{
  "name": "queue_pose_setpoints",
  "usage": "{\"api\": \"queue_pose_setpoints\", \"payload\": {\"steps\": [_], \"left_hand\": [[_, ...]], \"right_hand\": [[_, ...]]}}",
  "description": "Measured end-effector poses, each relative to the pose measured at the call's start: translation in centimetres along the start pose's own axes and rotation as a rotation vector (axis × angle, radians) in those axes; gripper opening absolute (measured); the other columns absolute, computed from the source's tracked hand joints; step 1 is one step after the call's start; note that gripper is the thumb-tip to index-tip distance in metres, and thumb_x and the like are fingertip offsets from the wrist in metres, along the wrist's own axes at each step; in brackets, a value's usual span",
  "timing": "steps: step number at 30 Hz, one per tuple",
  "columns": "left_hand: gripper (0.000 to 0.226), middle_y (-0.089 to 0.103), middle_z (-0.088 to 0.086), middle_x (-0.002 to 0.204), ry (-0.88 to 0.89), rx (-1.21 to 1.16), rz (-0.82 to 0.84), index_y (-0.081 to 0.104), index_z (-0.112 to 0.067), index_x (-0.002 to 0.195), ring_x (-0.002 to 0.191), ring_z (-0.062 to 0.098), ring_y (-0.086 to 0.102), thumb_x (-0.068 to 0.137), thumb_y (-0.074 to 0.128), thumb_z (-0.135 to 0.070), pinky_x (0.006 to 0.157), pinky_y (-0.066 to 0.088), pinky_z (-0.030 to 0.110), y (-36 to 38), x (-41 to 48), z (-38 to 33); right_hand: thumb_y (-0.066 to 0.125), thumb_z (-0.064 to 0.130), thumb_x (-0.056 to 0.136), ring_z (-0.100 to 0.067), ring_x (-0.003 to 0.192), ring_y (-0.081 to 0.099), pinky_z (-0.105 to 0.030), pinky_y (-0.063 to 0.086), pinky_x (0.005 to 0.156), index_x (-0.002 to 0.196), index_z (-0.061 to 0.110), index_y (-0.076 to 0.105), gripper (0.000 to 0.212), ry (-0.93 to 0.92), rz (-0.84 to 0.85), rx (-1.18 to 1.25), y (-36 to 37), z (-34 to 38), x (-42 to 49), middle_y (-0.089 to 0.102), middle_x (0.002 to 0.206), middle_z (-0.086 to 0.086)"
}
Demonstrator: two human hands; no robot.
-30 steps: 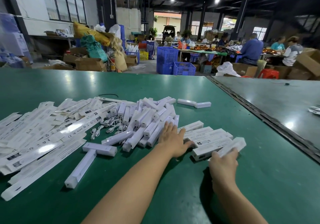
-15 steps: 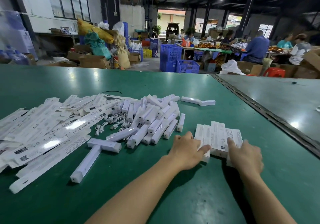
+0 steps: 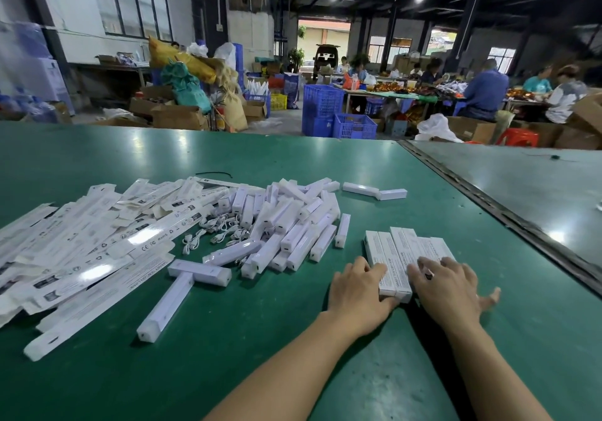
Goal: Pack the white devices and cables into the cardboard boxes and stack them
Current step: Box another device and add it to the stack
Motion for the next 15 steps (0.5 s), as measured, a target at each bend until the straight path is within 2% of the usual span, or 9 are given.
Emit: {"api": "queue_pose_setpoints", "payload": {"steps": [3,9,12,15], "left_hand": [[0.065,0.042,0.006,0.13,0.008,0.021,-0.024,0.047,-0.026,0.137,0.118,0.028,0.043,0.085,0.063,-0.061,0.096,0.037,0.044,0.54,0.19,-0.64],[0.056,0.042,0.008,0.13,0.014,-0.007,-0.062,0.049,-0.024,0.136,0.117,0.029,0.045,0.09,0.063,-0.052,0.096,0.039,0.042,0.61,0.94,-0.82],[0.058,0.042,0.006,0.133,0.026,-0.078,-0.051,0.05,-0.024,0.141,0.121,0.027,0.044,0.091,0.064,-0.051,0.101,0.039,0.04,0.46,0.99,-0.46],[0.063,0.039,0.006,0.141,0.052,-0.106,-0.017,0.04,-0.021,0.149,0.127,0.028,0.041,0.094,0.061,-0.046,0.107,0.035,0.039,0.44,0.42,-0.24]], "right_hand": [[0.036,0.058,0.095,-0.022,0.146,0.018,-0.065,-0.002,0.111,0.13,0.053,0.051,0.039,-0.004,0.015,0.001,0.11,-0.07,0.03,0.031,0.155,0.005],[0.035,0.058,0.096,-0.023,0.145,0.018,-0.061,-0.001,0.113,0.132,0.052,0.05,0.039,-0.041,0.043,0.003,0.03,-0.13,0.18,0.03,0.155,0.004],[0.033,0.058,0.097,-0.024,0.144,0.021,-0.059,-0.002,0.114,0.133,0.049,0.049,0.041,-0.079,0.042,-0.029,0.01,-0.2,0.1,0.033,0.153,0.002],[0.037,0.057,0.097,-0.023,0.143,0.026,-0.056,-0.008,0.114,0.129,0.042,0.057,0.041,-0.096,-0.005,-0.003,-0.4,0.01,-0.06,0.041,0.148,0.002]]}}
Point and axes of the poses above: each hand's wrist, its own x-axis towards the middle knuckle, its own y-axis out of the palm, z = x × y, the point moved 8 cm from there along x, towards the middle knuckle
